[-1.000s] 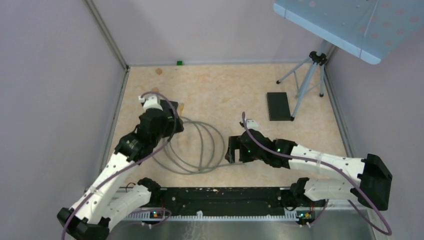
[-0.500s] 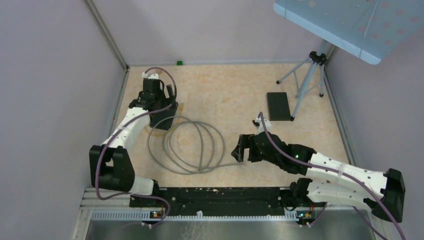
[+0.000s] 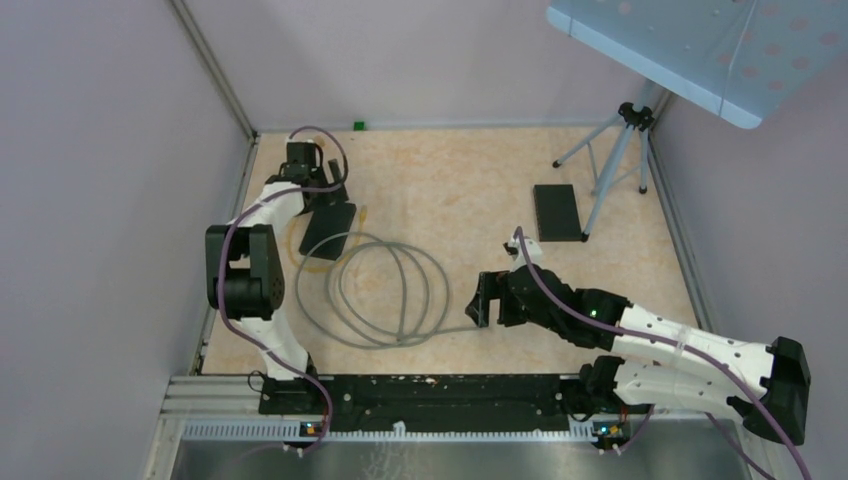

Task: Insert the plug into the switch port
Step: Adjust the switch port at the center of the board.

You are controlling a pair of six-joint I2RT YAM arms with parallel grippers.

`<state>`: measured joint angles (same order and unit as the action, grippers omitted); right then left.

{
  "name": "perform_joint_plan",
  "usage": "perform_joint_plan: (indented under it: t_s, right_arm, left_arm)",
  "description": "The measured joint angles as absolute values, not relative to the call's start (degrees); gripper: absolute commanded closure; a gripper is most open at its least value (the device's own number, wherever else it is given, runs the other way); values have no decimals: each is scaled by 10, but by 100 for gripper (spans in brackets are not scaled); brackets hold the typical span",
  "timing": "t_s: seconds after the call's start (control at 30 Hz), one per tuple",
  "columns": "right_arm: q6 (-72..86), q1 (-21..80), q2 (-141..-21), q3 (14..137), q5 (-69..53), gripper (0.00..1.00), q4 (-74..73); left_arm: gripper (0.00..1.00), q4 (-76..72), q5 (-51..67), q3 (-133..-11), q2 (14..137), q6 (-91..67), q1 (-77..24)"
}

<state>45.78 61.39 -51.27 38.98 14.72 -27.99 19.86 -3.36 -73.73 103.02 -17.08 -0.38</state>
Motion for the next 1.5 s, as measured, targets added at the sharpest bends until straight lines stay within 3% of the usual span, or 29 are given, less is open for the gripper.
perform_joint_plan:
  t_s: [0.5, 0.97, 1.33, 1.5]
  right_arm:
    - [421, 614, -511, 391, 149, 9, -301]
    - [411, 614, -515, 395, 149, 9, -301]
    - [422, 614, -509, 395, 156, 9, -316]
    - [458, 614, -447, 395, 198, 9, -358]
  left_arm:
    - [1, 171, -50, -766, 1109, -140, 20]
    - [1, 90, 107, -735, 1125, -139, 10]
    - [4, 55, 204, -796, 1182, -151, -252]
    - [1, 46, 240, -787, 1178, -157, -319]
